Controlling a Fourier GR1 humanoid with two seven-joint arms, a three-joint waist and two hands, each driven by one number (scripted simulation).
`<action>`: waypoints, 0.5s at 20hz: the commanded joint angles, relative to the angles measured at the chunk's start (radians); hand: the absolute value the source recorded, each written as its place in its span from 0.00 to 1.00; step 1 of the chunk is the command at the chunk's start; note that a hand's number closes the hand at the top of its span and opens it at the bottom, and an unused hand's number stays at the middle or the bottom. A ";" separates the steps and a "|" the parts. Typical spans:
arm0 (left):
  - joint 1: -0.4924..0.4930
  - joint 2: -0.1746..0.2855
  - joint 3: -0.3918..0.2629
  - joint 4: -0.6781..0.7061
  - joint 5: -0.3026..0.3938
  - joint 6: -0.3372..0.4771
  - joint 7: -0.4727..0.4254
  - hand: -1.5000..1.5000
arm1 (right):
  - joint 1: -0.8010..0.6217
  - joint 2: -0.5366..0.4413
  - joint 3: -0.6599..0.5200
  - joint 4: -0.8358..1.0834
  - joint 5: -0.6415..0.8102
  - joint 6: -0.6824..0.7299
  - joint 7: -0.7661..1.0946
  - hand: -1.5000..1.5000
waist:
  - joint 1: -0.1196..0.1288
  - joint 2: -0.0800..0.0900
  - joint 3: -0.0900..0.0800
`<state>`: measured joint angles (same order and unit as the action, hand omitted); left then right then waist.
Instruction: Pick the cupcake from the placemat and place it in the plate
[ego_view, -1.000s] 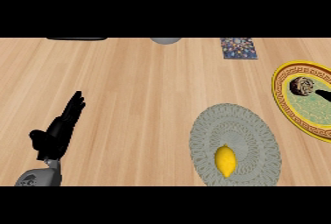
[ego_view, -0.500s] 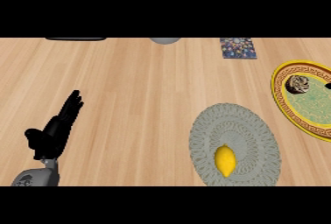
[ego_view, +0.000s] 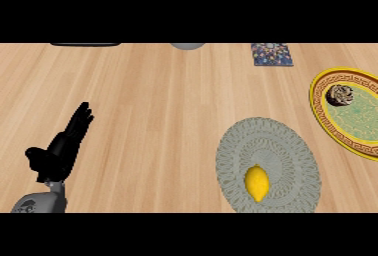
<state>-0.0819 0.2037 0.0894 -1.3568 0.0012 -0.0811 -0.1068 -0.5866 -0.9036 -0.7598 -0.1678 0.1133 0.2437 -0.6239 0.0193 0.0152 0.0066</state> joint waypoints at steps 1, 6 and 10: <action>0.025 0.004 0.000 -0.003 0.009 -0.020 -0.006 0.50 | 0.124 -0.071 -0.027 0.012 -0.027 0.155 -0.084 0.00 | -0.003 0.000 0.002; 0.018 -0.027 -0.020 0.002 -0.017 0.012 -0.018 0.50 | 0.205 -0.059 -0.016 -0.001 -0.014 0.207 -0.204 0.00 | 0.001 0.002 0.005; -0.007 -0.005 0.011 0.011 0.013 -0.006 0.007 0.50 | 0.233 -0.074 0.000 -0.011 0.000 0.226 -0.209 0.00 | 0.006 0.001 0.005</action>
<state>-0.0797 0.1960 0.0918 -1.3415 0.0028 -0.0841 -0.1220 -0.3979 -0.9675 -0.7706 -0.1733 0.1029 0.3961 -0.7563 0.0207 0.0182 0.0112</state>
